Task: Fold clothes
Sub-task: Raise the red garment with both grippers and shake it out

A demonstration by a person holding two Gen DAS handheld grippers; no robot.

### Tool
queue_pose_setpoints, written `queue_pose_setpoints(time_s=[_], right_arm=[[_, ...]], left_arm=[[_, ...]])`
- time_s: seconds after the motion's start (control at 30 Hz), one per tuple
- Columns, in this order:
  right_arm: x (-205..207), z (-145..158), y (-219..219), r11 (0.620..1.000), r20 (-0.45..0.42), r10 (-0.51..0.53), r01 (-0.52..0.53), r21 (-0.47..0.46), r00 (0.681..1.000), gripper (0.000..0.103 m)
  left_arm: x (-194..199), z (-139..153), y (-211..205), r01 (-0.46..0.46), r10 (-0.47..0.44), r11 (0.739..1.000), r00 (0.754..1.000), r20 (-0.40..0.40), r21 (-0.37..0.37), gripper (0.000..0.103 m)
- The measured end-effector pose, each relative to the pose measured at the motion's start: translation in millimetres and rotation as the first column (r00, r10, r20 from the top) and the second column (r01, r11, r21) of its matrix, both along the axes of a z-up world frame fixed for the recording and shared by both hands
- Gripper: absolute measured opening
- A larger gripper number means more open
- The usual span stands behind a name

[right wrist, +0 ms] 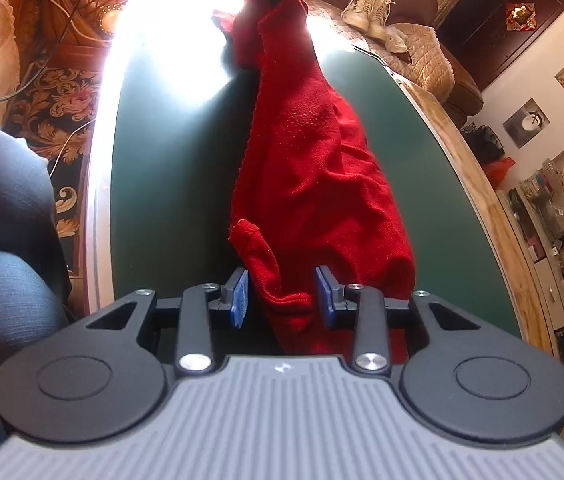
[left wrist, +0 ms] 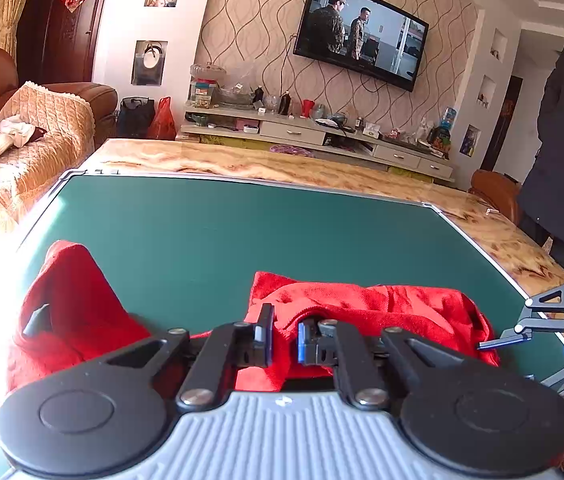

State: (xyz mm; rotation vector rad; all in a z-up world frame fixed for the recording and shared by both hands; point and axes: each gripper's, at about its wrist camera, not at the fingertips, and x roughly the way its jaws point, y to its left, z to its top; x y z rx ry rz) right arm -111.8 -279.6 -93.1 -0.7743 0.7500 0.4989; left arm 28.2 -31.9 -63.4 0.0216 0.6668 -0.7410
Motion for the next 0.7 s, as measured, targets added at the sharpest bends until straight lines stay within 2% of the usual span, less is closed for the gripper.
queue_pose_setpoints(time_s=[0.03, 0.07, 0.2, 0.33, 0.43, 0.5, 0.6, 0.7], right_arm=[[3, -2, -1, 1.000, -0.011, -0.011, 0.011, 0.004, 1.000, 0.034], [7, -4, -3, 1.000, -0.022, -0.022, 0.022, 0.009, 1.000, 0.014], [3, 1, -12, 0.998, -0.041, -0.054, 0.055, 0.041, 0.998, 0.012], [-6, 32, -31, 0.978, 0.067, -0.196, 0.190, 0.082, 0.978, 0.012], [-18, 78, -52, 0.916, 0.132, -0.380, 0.353, 0.191, 0.915, 0.011], [-3, 110, -70, 0.873, 0.128, -0.461, 0.423, 0.241, 0.878, 0.011], [22, 159, -97, 0.795, 0.115, -0.574, 0.519, 0.313, 0.811, 0.008], [88, 201, -145, 0.711, 0.103, -0.671, 0.599, 0.369, 0.734, 0.007]], left_arm=[[0, 0, -1, 0.000, 0.000, 1.000, 1.000, -0.001, 0.000, 0.012], [-1, 0, -1, -0.001, 0.001, 1.000, 1.000, -0.001, 0.001, 0.012], [-5, 3, -2, -0.001, 0.001, 1.000, 1.000, 0.000, 0.021, 0.012], [-15, 15, -11, 0.018, -0.017, 1.000, 0.999, -0.038, 0.017, 0.012], [-17, 37, -18, 0.046, -0.046, 0.999, 0.996, -0.080, -0.006, 0.012], [-5, 60, -33, 0.082, -0.080, 0.996, 0.993, -0.088, 0.021, 0.012], [44, 95, -63, 0.118, -0.114, 0.993, 0.989, -0.094, 0.031, 0.012], [119, 135, -100, 0.093, -0.091, 0.996, 0.991, -0.097, 0.016, 0.012]])
